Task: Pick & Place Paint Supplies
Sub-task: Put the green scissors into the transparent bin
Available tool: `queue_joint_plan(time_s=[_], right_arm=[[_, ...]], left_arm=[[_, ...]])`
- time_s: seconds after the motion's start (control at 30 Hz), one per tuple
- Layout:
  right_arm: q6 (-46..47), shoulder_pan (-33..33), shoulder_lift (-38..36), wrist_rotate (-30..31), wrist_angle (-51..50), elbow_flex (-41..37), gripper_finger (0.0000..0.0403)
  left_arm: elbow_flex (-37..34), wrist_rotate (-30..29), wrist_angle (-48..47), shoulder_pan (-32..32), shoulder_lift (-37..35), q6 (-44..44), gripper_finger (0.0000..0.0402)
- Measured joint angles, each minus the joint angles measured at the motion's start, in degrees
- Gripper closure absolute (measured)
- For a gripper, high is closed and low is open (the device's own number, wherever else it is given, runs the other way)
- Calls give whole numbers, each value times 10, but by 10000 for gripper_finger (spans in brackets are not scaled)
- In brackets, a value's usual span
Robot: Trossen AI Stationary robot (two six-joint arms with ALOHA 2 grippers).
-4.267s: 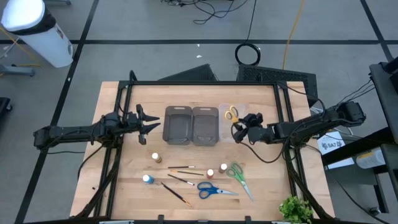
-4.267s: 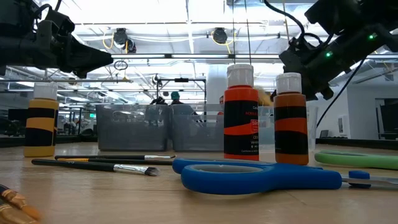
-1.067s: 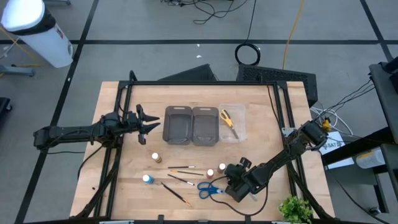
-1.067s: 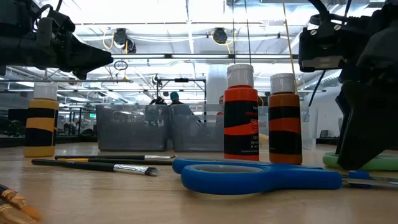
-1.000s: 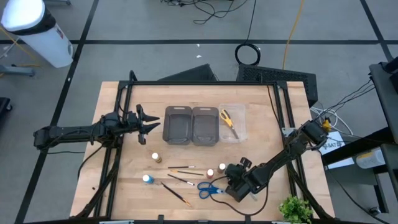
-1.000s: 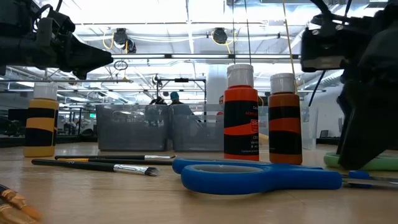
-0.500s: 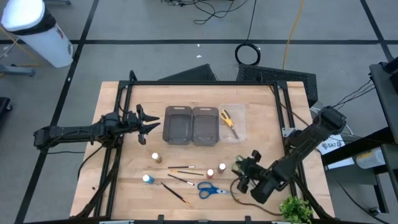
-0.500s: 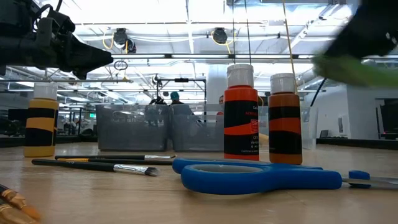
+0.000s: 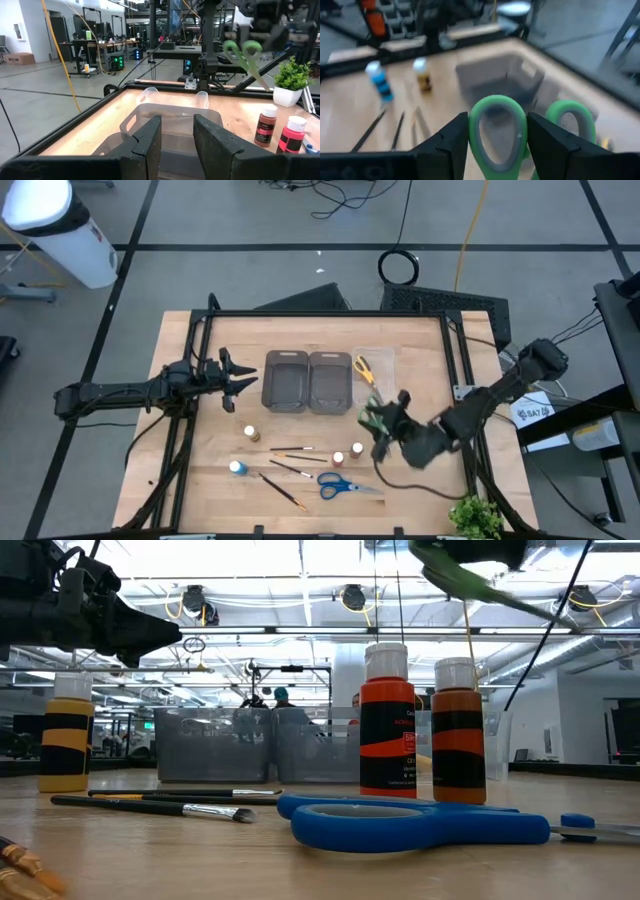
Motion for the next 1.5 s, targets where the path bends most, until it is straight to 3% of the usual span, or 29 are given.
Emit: queue_joint_plan(time_s=[0.2, 0.33, 0.53, 0.8, 0.9, 1.03, 1.27, 1.5], right_arm=[[-177, -96, -26, -6, 103, 1, 242], [-243, -171, -27, -63, 104, 0, 242], [-292, -285, -20, -156, 154, -46, 242], [-257, -394, -20, -290, 300, -185, 242], [-230, -413, -20, -328, 362, -240, 242], [-227, -412, -20, -331, 423, -292, 242], [-212, -412, -20, -346, 428, -322, 241], [-212, -412, -20, -346, 428, -324, 148]], left_arm=[[0, 0, 0, 0, 0, 0, 277], [0, 0, 0, 0, 0, 0, 277], [0, 0, 0, 0, 0, 0, 277], [0, 0, 0, 0, 0, 0, 277], [0, 0, 0, 0, 0, 0, 277], [0, 0, 0, 0, 0, 0, 277], [0, 0, 0, 0, 0, 0, 277], [0, 0, 0, 0, 0, 0, 277]])
